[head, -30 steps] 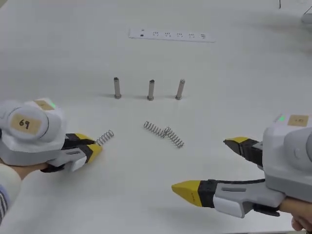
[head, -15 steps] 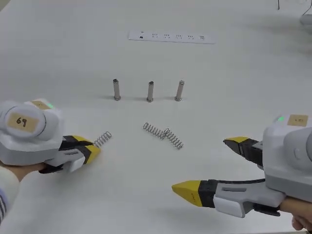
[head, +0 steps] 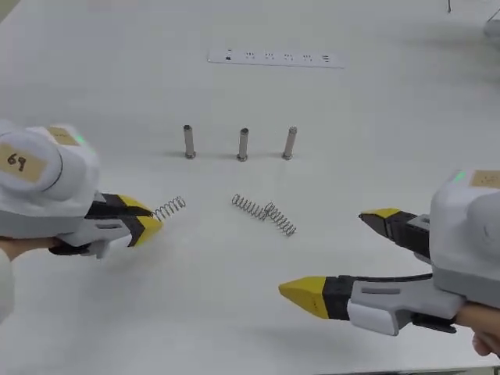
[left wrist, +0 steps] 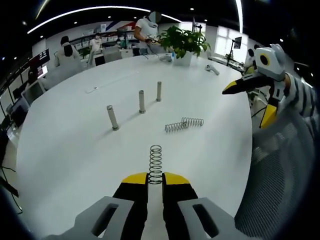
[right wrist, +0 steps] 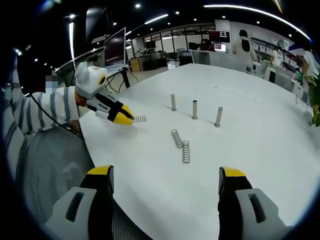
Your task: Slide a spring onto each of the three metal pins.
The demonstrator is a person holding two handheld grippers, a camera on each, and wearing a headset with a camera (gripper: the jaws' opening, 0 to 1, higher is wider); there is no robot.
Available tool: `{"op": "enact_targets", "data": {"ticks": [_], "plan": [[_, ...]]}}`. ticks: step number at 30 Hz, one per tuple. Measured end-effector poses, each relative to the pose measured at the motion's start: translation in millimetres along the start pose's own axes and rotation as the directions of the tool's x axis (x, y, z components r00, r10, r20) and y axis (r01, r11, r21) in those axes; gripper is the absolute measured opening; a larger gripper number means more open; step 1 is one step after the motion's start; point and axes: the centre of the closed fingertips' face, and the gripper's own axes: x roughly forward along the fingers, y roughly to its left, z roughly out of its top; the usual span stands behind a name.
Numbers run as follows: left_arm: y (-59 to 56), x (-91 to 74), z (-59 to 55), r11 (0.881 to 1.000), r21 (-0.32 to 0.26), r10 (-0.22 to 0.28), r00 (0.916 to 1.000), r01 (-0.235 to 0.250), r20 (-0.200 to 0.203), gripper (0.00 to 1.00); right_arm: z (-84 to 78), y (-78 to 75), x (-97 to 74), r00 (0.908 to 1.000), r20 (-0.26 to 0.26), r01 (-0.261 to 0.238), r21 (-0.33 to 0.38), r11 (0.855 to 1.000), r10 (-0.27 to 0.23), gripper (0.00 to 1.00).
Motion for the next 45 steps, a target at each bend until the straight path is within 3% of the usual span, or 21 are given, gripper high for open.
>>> {"op": "enact_targets", "data": {"ticks": [4, 12, 16, 20, 23, 26, 32, 34, 38, 40, 42, 45], "plan": [[-2.6, -4.7, 8.5, 0.999, 0.038, -0.03, 0.9996, 0.03, 0.003, 0.01, 17.3, -0.1, -5.5, 0.9976, 0.064, -0.029, 0.022, 0.999, 0.027, 0.83], [-5.5, -9.5, 14.4, 0.992, 0.113, -0.061, 0.998, 0.062, -0.015, 0.01, 19.8, -5.4, -6.0, 0.9992, 0.02, -0.033, -0.093, 0.995, 0.035, 0.81], [-13.8, -12.9, 16.4, 0.982, 0.16, -0.098, 0.9948, 0.101, -0.027, 0.01, 19.2, -0.9, -4.2, 0.9978, -0.001, -0.065, -0.143, 0.988, 0.066, 0.78], [-16.8, -16.2, 17.6, 0.978, 0.179, -0.104, 0.9938, 0.109, -0.04, 0.01, 19.7, 2.1, -2.7, 0.9953, -0.012, -0.097, -0.173, 0.98, 0.096, 0.76], [-21.6, -18.6, 20.4, 0.971, 0.203, -0.123, 0.9916, 0.129, -0.037, 0.01, 19.8, 8.0, -0.6, 0.9911, -0.038, -0.133, -0.229, 0.964, 0.128, 0.75], [-26.8, -20.3, 25.0, 0.966, 0.21, -0.149, 0.9885, 0.151, -0.022, 0.02, 20.6, 16.0, 1.4, 0.9845, -0.062, -0.175, -0.307, 0.936, 0.164, 0.74], [-36.9, -19.9, 25.4, 0.946, 0.249, -0.208, 0.9779, 0.207, -0.023, 0.02, 24.0, 24.8, 5.2, 0.9729, -0.069, -0.231, -0.338, 0.912, 0.221, 0.68], [-41.4, -20.2, 27.4, 0.934, 0.276, -0.234, 0.9721, 0.229, -0.016, 0.02, 25.5, 33.2, 6.4, 0.9587, -0.07, -0.282, -0.352, 0.892, 0.276, 0.63], [-49.6, -21.0, 32.3, 0.917, 0.293, -0.284, 0.9589, 0.27, 0.006, 0.02, 29.3, 39.0, 8.7, 0.9474, -0.062, -0.314, -0.366, 0.876, 0.314, 0.55], [-52.2, -21.9, 35.7, 0.917, 0.283, -0.298, 0.9544, 0.28, 0.02, 0.02, 31.3, 40.4, 10.4, 0.9436, -0.059, -0.324, -0.363, 0.874, 0.326, 0.55], [-57.6, -23.8, 42.5, 0.916, 0.267, -0.325, 0.9443, 0.299, 0.055, 0.02, 34.4, 43.6, 11.8, 0.9362, -0.051, -0.341, -0.366, 0.866, 0.348, 0.55], [-60.0, -23.7, 44.7, 0.914, 0.27, -0.332, 0.9413, 0.304, 0.063, 0.02, 36.8, 45.9, 15.6, 0.9279, -0.054, -0.361, -0.373, 0.854, 0.369, 0.51]]}}
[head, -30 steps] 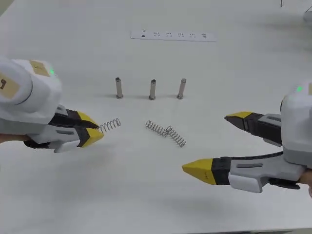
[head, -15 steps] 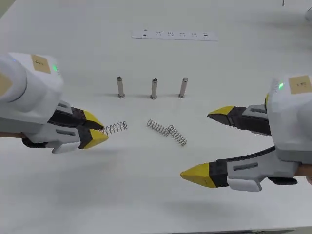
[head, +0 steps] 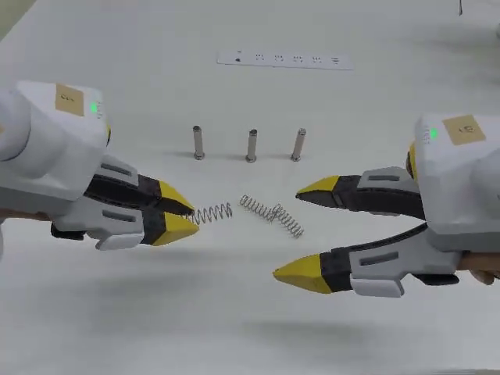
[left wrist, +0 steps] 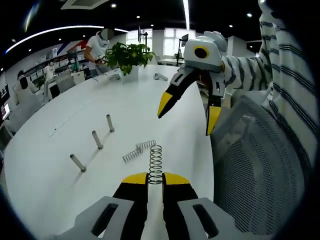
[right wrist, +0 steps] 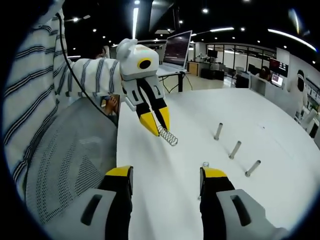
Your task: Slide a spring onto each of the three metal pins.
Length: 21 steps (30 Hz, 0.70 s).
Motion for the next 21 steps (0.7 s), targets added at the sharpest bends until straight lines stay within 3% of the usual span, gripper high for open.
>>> {"op": "enact_targets", "data": {"ticks": [8, 15, 21], "plan": [[-9.2, 5.2, -1.4, 0.999, 0.02, -0.044, 0.999, 0.044, -0.01, 0.02, 1.6, -1.2, 9.5, 0.9992, -0.004, -0.04, -0.002, 0.999, 0.04, 0.4], [-19.3, 8.7, 3.1, 0.996, 0.021, -0.089, 0.996, 0.089, 0.005, 0.02, 5.8, 4.7, 20.6, 0.9964, 0.0, -0.085, -0.011, 0.996, 0.085, 0.36], [-26.2, 10.8, 6.7, 0.993, 0.028, -0.115, 0.9933, 0.114, 0.014, 0.02, 6.9, 10.4, 25.8, 0.992, -0.014, -0.126, -0.028, 0.992, 0.126, 0.26]]}}
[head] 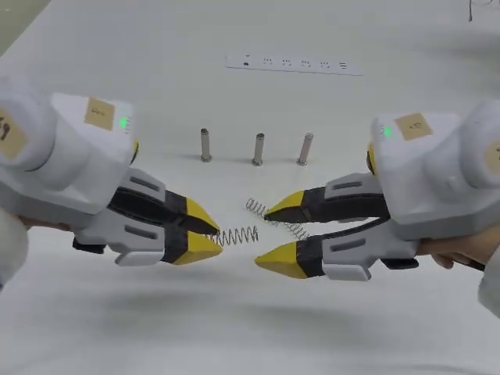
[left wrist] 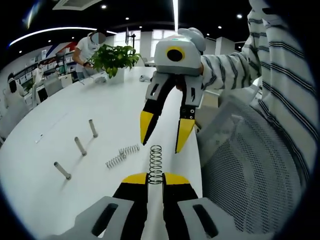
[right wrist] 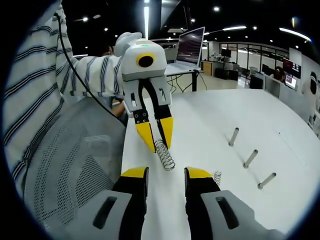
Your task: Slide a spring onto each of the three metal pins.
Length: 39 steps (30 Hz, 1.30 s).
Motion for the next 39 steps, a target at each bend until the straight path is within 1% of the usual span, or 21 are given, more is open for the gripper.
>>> {"op": "enact_targets", "data": {"ticks": [2, 4, 8, 11, 14, 16, 18, 21, 22, 25, 29, 33, 36, 39], "plan": [[-1.6, 1.3, 0.6, 1.0, -0.003, -0.015, 0.9999, 0.015, 0.002, 0.02, 0.6, -0.8, 1.1, 1.0, -0.001, -0.002, -0.004, 1.0, 0.002, 0.26], [-0.3, 2.4, 1.3, 1.0, -0.004, -0.014, 0.9999, 0.014, 0.003, 0.02, 0.2, -1.4, 2.2, 1.0, -0.005, -0.006, -0.005, 1.0, 0.006, 0.25], [-1.0, 4.3, 3.1, 1.0, -0.005, -0.026, 0.9996, 0.026, 0.008, 0.02, -3.4, -2.0, 4.4, 0.9998, -0.018, -0.014, -0.004, 1.0, 0.014, 0.2], [-1.7, 6.5, 1.1, 0.999, -0.005, -0.039, 0.9992, 0.039, -0.004, 0.02, -5.6, -1.8, 4.9, 0.9996, -0.022, -0.019, 0.0, 1.0, 0.019, 0.18], [-2.4, 7.4, 1.0, 0.999, -0.004, -0.047, 0.9989, 0.047, -0.004, 0.02, -8.2, -2.3, 5.0, 0.9994, -0.029, -0.018, -0.002, 1.0, 0.018, 0.18], [-3.8, 8.0, 2.3, 0.998, -0.004, -0.057, 0.9984, 0.057, -0.001, 0.02, -9.2, -0.6, 4.8, 0.9991, -0.029, -0.03, 0.004, 1.0, 0.03, 0.13], [-4.3, 8.8, 3.4, 0.998, -0.004, -0.062, 0.9981, 0.062, 0.003, 0.02, -9.4, -0.9, 5.0, 0.9993, -0.026, -0.028, 0.005, 1.0, 0.028, 0.1], [-4.8, 10.0, 2.7, 0.998, -0.003, -0.068, 0.9977, 0.068, -0.001, 0.02, -10.7, -1.0, 5.2, 0.9992, -0.028, -0.028, 0.011, 1.0, 0.029, 0.11], [-5.1, 10.6, 2.4, 0.998, -0.006, -0.069, 0.9976, 0.069, -0.001, 0.02, -10.0, -0.2, 5.4, 0.9993, -0.019, -0.033, 0.016, 0.999, 0.033, 0.11], [-6.0, 11.5, 0.0, 0.997, -0.012, -0.073, 0.9973, 0.073, -0.007, 0.02, -9.7, 1.5, 5.3, 0.9991, -0.012, -0.04, 0.022, 0.999, 0.041, 0.09], [-6.4, 12.6, 0.0, 0.997, -0.022, -0.076, 0.9971, 0.076, 0.002, 0.02, -11.4, 1.4, 5.4, 0.999, -0.014, -0.043, 0.032, 0.999, 0.044, 0.09], [-8.3, 15.2, -2.1, 0.996, -0.02, -0.083, 0.9965, 0.083, -0.001, 0.02, -16.3, 2.9, 6.7, 0.9975, -0.035, -0.059, 0.047, 0.997, 0.061, 0.09], [-7.8, 16.9, -3.6, 0.996, -0.025, -0.081, 0.9967, 0.081, -0.002, 0.02, -18.1, 4.4, 7.1, 0.9968, -0.042, -0.066, 0.053, 0.996, 0.068, 0.08], [-5.7, 17.8, -3.6, 0.997, -0.029, -0.069, 0.9976, 0.07, 0.006, 0.01, -18.6, 1.1, 6.7, 0.9975, -0.052, -0.048, 0.026, 0.999, 0.049, 0.08]]}}
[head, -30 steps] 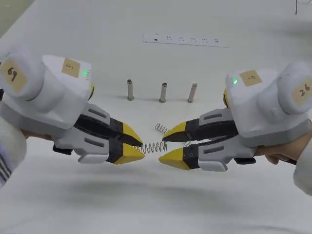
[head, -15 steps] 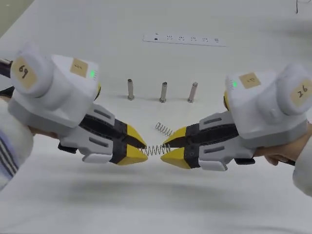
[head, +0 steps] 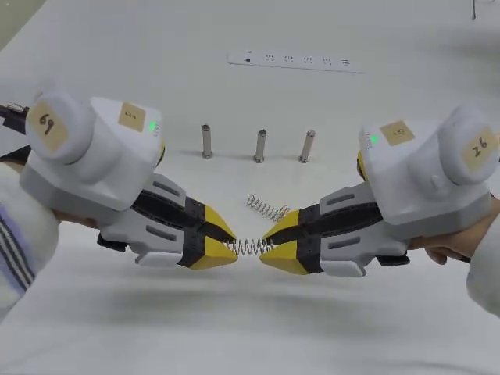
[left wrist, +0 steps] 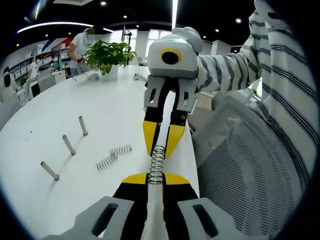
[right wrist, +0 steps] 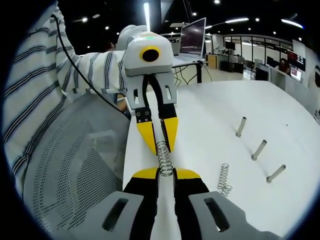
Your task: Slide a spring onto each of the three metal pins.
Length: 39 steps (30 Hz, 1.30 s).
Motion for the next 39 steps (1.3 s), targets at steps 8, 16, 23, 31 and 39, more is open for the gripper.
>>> {"op": "enact_targets", "data": {"ticks": [8, 16, 23, 31, 39], "plan": [[4.0, 2.1, -0.8, 1.0, -0.007, 0.016, 0.9999, -0.016, 0.006, 0.01, 1.6, -4.3, -1.7, 1.0, 0.0, 0.006, -0.001, 1.0, -0.006, 0.08], [11.1, 6.5, 0.1, 0.998, -0.024, 0.057, 0.9979, -0.056, 0.03, 0.01, 5.0, -10.9, -4.5, 0.9986, -0.031, 0.043, -0.009, 0.999, -0.043, 0.08], [9.3, 10.4, 2.3, 0.998, -0.016, 0.066, 0.9975, -0.065, 0.027, 0.01, 4.7, -9.1, -7.8, 0.9946, -0.095, 0.04, -0.038, 0.998, -0.044, 0.08], [9.1, 16.5, 0.6, 0.998, -0.002, 0.069, 0.9974, -0.069, 0.019, 0.01, 6.7, -7.1, -10.1, 0.9846, -0.164, 0.043, -0.114, 0.993, -0.061, 0.08], [4.8, 24.3, 3.1, 0.998, 0.01, 0.064, 0.9974, -0.065, 0.032, 0.01, 2.1, -5.4, -15.4, 0.9659, -0.246, 0.052, -0.123, 0.991, -0.081, 0.08]]}}
